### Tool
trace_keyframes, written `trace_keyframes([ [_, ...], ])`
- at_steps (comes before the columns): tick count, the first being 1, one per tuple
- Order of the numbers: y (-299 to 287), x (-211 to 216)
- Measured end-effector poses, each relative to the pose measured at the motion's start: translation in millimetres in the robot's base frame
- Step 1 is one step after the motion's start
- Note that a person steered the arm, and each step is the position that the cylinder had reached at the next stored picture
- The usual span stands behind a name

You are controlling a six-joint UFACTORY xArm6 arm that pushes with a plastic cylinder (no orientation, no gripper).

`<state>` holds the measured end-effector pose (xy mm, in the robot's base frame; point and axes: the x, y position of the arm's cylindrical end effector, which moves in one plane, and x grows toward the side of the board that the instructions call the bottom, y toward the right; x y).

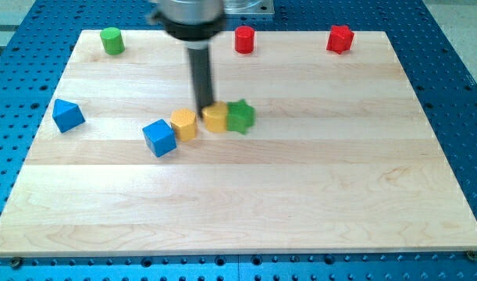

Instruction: Move the green star center right of the board

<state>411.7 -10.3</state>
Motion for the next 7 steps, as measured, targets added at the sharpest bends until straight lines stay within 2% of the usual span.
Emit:
trace_keyframes([
  [2, 123, 29],
  [3, 39, 48],
  [4, 23, 79],
  [5, 94, 92],
  [6, 134, 41],
  [7, 169, 28],
])
